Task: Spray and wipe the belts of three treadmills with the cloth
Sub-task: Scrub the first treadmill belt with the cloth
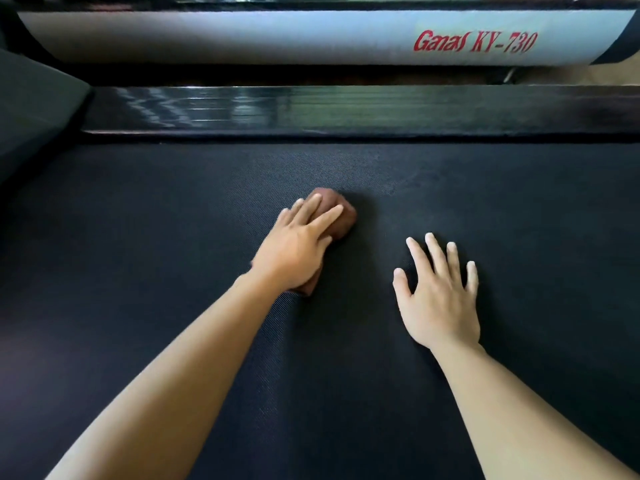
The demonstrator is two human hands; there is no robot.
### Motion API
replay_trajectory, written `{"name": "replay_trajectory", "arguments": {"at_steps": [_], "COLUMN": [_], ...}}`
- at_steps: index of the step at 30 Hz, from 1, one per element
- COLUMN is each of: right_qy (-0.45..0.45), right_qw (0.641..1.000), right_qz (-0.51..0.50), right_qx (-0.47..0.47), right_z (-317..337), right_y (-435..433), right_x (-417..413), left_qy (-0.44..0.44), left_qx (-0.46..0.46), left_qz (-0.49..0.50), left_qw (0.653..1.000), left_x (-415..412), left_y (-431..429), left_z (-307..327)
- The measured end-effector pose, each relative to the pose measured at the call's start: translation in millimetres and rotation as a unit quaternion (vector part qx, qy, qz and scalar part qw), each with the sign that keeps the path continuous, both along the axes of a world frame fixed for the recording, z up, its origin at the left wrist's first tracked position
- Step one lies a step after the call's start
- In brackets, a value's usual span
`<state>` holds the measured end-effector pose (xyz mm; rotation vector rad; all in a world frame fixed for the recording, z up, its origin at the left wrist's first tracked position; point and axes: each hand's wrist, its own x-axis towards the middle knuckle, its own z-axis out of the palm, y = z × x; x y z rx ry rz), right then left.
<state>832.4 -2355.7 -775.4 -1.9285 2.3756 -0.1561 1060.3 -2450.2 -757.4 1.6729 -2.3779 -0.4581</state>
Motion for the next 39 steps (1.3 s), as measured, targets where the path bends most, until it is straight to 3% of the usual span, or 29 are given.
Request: {"name": "replay_trajectory", "arguments": {"at_steps": [7, 11, 15, 24, 28, 33, 39], "right_qy": [0.005, 0.006, 0.001, -0.017, -0.011, -0.008, -0.006], "right_qw": [1.000, 1.000, 1.000, 1.000, 1.000, 1.000, 1.000], "right_qz": [0.000, 0.000, -0.002, 0.003, 0.003, 0.001, 0.003], "right_qx": [-0.005, -0.008, -0.007, 0.004, 0.007, -0.002, -0.013], "right_z": [-1.7, -1.9, -2.6, -0.8, -0.6, -0.6, -3.2], "right_y": [-0.5, -0.3, -0.8, -1.7, -2.4, -1.3, -1.5], "right_x": [0.0, -0.2, -0.8, -2.5, -2.1, -0.7, -0.9], "left_qy": [0.009, 0.020, 0.009, -0.008, 0.000, 0.016, 0.010], "left_qx": [-0.004, 0.010, -0.006, -0.009, -0.008, -0.016, 0.017], "left_qz": [0.240, 0.300, 0.264, 0.024, -0.058, -0.027, 0.141], "left_qw": [0.971, 0.954, 0.964, 1.000, 0.998, 0.999, 0.990], "left_x": [116.6, 128.3, 81.9, -88.2, -96.2, -34.4, 17.3], "left_y": [-38.9, -87.9, -111.3, -78.4, -44.4, -18.2, -80.3], "left_z": [-3.9, 1.2, 3.1, 3.3, 1.1, -4.7, 5.8]}}
